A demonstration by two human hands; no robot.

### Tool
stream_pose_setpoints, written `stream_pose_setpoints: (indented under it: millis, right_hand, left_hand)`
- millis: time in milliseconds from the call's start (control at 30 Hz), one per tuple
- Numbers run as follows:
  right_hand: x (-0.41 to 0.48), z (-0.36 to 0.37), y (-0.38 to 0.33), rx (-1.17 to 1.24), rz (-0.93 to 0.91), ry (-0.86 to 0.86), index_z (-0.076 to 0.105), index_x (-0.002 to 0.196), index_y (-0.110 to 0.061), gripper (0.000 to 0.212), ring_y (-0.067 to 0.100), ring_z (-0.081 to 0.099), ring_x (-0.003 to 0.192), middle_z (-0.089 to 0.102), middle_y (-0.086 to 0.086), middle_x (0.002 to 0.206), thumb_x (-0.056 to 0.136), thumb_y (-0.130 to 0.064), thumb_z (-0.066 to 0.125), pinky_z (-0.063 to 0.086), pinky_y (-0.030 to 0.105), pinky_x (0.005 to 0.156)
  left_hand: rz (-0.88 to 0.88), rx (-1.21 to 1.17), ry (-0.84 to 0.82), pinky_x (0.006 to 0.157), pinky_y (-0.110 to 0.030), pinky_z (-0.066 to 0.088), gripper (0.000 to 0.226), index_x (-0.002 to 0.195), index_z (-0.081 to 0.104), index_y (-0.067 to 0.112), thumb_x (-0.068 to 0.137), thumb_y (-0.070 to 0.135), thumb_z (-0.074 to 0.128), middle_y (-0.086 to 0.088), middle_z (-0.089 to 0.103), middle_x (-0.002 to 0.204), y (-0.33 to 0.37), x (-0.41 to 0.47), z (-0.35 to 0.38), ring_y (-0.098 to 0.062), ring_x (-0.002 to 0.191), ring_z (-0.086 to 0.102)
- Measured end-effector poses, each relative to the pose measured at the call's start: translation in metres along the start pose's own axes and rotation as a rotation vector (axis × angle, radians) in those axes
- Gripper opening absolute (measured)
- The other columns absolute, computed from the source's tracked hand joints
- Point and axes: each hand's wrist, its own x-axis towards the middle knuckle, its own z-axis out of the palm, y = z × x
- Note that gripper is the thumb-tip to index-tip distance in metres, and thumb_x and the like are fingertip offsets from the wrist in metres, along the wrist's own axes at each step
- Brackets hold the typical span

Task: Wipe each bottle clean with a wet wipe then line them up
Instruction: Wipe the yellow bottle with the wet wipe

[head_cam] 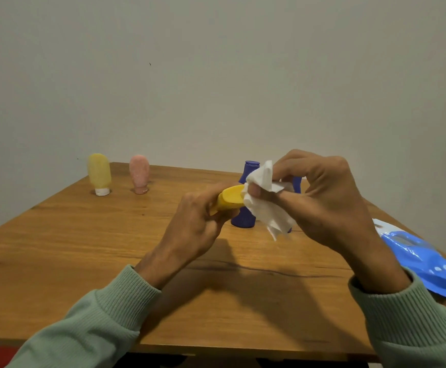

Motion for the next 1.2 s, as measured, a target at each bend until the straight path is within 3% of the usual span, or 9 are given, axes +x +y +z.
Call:
stream_pose_setpoints:
  millis: [133,267,467,600,733,900,1000,1067,1200]
  right_hand:
    - [-0.001,0.007,-0.001,-0.010,0.001,-0.017,0.069,0.090,-0.022,0.016,0.005,0.060,0.081,0.059,-0.016,0.084,0.076,-0.026,0.077,0.049,0.010,0.069]
    - [0.001,-0.004,0.000,0.022,0.065,-0.062,0.069,0.084,-0.024,0.013,0.007,0.060,0.078,0.061,-0.015,0.082,0.075,-0.028,0.077,0.048,0.012,0.065]
    - [0.002,-0.018,0.001,0.046,0.130,-0.113,0.072,0.083,-0.021,0.015,0.001,0.059,0.072,0.061,-0.018,0.077,0.073,-0.030,0.077,0.045,0.009,0.063]
    - [0.002,-0.019,0.001,0.059,0.136,-0.107,0.068,0.079,-0.025,0.012,-0.006,0.057,0.071,0.059,-0.019,0.074,0.073,-0.029,0.078,0.041,0.005,0.059]
    - [0.001,-0.012,-0.002,0.030,0.099,-0.187,0.063,0.077,-0.034,0.015,-0.002,0.058,0.081,0.059,-0.019,0.082,0.074,-0.030,0.077,0.045,0.007,0.064]
    - [0.003,-0.022,-0.004,0.053,0.117,-0.212,0.058,0.068,-0.041,0.025,-0.004,0.057,0.075,0.058,-0.022,0.073,0.074,-0.028,0.077,0.043,0.008,0.059]
    - [0.002,-0.035,0.003,0.030,0.184,-0.184,0.064,0.066,-0.036,0.014,-0.001,0.060,0.073,0.062,-0.021,0.070,0.071,-0.032,0.077,0.048,0.013,0.055]
    - [0.001,-0.040,0.007,0.062,0.236,-0.124,0.071,0.072,-0.026,0.008,0.002,0.062,0.070,0.066,-0.015,0.071,0.073,-0.031,0.077,0.048,0.016,0.052]
    - [0.002,-0.036,0.007,0.201,0.322,-0.040,0.075,0.084,-0.019,0.020,0.006,0.065,0.066,0.070,-0.007,0.072,0.072,-0.034,0.077,0.047,0.016,0.055]
  left_hand:
    - [0.002,0.013,0.001,0.080,-0.016,0.051,0.026,0.112,0.064,0.022,0.087,0.015,0.068,0.012,0.068,0.103,-0.001,0.000,-0.001,0.000,0.093,0.062]
    - [0.019,-0.011,0.016,0.078,-0.018,0.053,0.032,0.115,0.061,0.026,0.084,0.022,0.068,0.018,0.065,0.101,0.002,0.001,-0.001,0.000,0.095,0.063]
    - [0.030,0.003,0.030,0.079,-0.007,0.047,0.038,0.118,0.056,0.027,0.084,0.016,0.071,0.024,0.059,0.103,0.004,0.001,0.000,0.015,0.096,0.056]
    - [0.034,0.002,0.020,0.075,-0.008,0.047,0.036,0.114,0.057,0.030,0.084,0.018,0.070,0.030,0.057,0.100,0.006,0.001,0.002,0.014,0.093,0.057]
    - [0.026,0.012,-0.059,0.082,-0.008,0.047,0.036,0.114,0.056,0.034,0.086,0.015,0.069,0.033,0.056,0.102,0.009,-0.002,0.005,0.013,0.097,0.057]
    - [-0.079,-0.091,-0.087,0.080,-0.024,0.054,0.029,0.110,0.066,0.019,0.082,0.017,0.074,0.012,0.070,0.102,0.007,-0.001,0.007,-0.007,0.095,0.064]
    - [-0.187,-0.258,-0.084,0.080,-0.024,0.056,0.049,0.120,0.063,0.006,0.076,0.023,0.076,0.000,0.071,0.107,0.008,0.001,0.003,-0.012,0.098,0.066]
    - [-0.243,-0.313,-0.121,0.086,-0.028,0.056,0.054,0.125,0.059,0.008,0.074,0.021,0.074,-0.002,0.069,0.113,0.008,0.002,0.000,-0.014,0.105,0.066]
    - [-0.300,-0.296,-0.260,0.089,-0.036,0.056,0.044,0.119,0.061,0.012,0.078,0.003,0.074,-0.003,0.069,0.110,0.016,0.003,0.002,-0.014,0.105,0.066]
